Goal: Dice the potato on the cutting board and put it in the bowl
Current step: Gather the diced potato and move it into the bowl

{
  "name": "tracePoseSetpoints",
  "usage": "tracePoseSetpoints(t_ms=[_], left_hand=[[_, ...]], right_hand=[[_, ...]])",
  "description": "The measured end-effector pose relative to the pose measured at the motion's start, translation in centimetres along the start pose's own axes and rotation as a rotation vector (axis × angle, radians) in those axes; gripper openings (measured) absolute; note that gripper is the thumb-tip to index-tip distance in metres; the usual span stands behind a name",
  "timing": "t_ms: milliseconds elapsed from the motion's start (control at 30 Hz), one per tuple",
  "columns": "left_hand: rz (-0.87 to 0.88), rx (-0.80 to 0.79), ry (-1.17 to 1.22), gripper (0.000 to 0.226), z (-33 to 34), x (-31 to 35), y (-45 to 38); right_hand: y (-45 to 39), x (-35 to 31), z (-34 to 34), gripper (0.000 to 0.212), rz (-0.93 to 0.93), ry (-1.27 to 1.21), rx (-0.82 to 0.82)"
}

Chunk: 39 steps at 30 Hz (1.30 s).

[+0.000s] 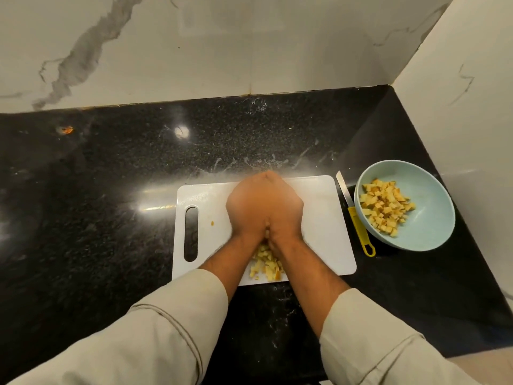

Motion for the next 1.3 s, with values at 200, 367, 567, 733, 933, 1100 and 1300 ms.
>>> tracePoseSetpoints(t_ms=[200, 367, 567, 733, 933, 1100, 1300], left_hand=[[-0.34, 0.181, 0.422, 0.015, 0.0, -1.7, 0.8], [-0.404, 0.198, 0.581, 0.013, 0.6, 0.0, 1.7], [-0.357, 0.107, 0.623, 0.016, 5.4, 4.6, 3.2], [-0.286, -0.036, 0.605, 0.019, 14.2, 8.7, 5.0], [-0.327, -0.104, 0.507, 0.015, 22.5, 7.7, 7.1], [-0.179, -0.116, 0.286, 0.019, 23.2, 6.4, 7.1], [-0.011, -0.122, 0.259, 0.03, 22.5, 8.0, 6.8]], right_hand=[[0.8, 0.6, 1.2, 0.022, 0.143, -0.348, -0.08], [1.8, -0.8, 1.0, 0.027, 0.139, -0.426, -0.133], [2.4, -5.4, -3.5, 0.031, 0.058, -0.459, -0.137], [0.8, -11.4, -11.5, 0.036, -0.063, -0.483, -0.061], [-2.5, -12.8, -19.7, 0.039, -0.014, -0.478, 0.118], [-4.3, -12.4, -23.1, 0.041, -0.019, -0.121, 0.287], [-3.3, -14.5, -23.2, 0.043, -0.24, 0.141, 0.279]])
Point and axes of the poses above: each hand's wrist, its own y-axis away from the middle knuckle, its own z-axis out of the palm, x = y × z, the point moved 10 cm from there along -y, towards the middle knuckle, and after that the axes turned 11 degrees about z, right-handed, at the moved point
